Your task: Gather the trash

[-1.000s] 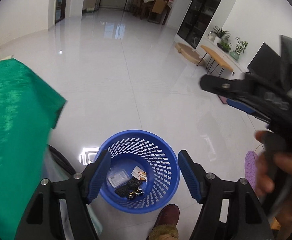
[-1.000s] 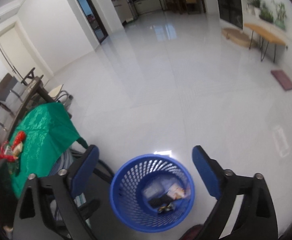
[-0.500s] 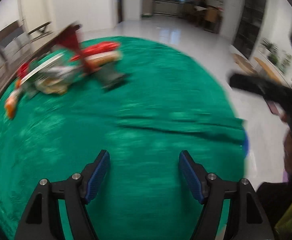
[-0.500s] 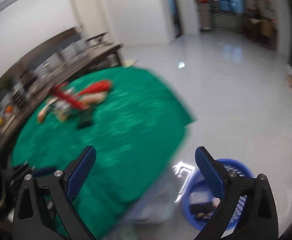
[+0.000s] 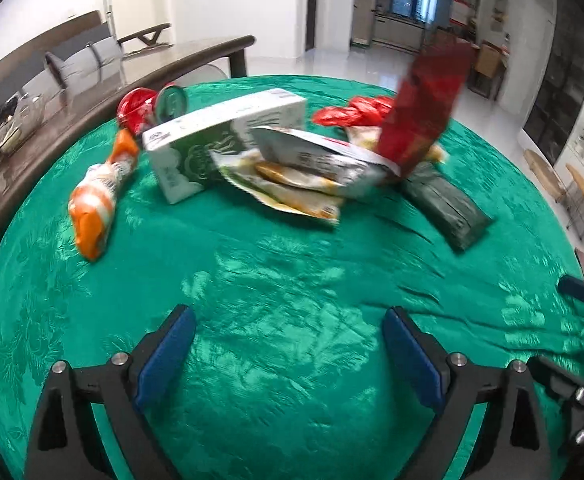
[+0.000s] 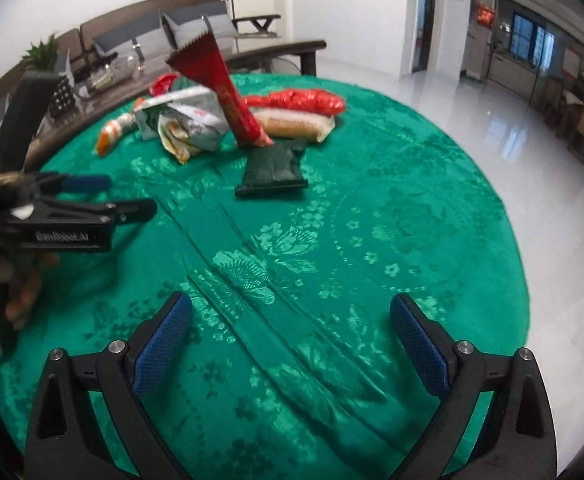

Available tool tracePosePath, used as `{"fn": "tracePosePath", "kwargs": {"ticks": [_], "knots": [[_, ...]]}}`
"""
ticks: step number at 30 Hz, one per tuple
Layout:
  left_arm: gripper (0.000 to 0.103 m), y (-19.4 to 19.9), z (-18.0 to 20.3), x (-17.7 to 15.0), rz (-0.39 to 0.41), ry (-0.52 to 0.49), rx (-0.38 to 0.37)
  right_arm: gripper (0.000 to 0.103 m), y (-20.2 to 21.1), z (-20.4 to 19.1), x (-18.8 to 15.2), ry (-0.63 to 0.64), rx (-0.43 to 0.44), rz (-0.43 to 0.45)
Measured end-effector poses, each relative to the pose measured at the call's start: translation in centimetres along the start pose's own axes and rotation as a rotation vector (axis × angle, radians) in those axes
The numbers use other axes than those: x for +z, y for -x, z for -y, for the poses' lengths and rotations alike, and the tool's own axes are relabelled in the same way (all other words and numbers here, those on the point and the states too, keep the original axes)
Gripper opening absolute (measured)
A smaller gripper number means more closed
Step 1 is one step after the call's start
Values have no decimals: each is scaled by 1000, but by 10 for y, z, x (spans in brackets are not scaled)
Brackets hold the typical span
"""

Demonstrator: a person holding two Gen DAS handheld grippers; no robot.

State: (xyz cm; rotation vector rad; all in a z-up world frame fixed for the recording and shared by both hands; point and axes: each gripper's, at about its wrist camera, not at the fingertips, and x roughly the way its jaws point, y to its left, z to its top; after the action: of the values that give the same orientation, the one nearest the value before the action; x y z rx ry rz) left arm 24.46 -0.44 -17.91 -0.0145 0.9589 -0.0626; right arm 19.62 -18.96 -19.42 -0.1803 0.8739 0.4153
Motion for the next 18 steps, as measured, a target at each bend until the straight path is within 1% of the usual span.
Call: {"fn": "tracePosePath", "kwargs": {"ticks": [1,3,5,18], "knots": [[99,-1,-2,0,0,-3,1,99,-1,-1,0,6,-4,-14],[100,-2,-3,1,-5,-6,-2,99,-2,-1,0,10,-11,-14],[101,-2,-3,5,-5,-8,1,100,-7,0,1,4,-6,-42],[101,-2,-4,4,-6,-8,-2,101,-8,-3,1,15,-25,-53]]}}
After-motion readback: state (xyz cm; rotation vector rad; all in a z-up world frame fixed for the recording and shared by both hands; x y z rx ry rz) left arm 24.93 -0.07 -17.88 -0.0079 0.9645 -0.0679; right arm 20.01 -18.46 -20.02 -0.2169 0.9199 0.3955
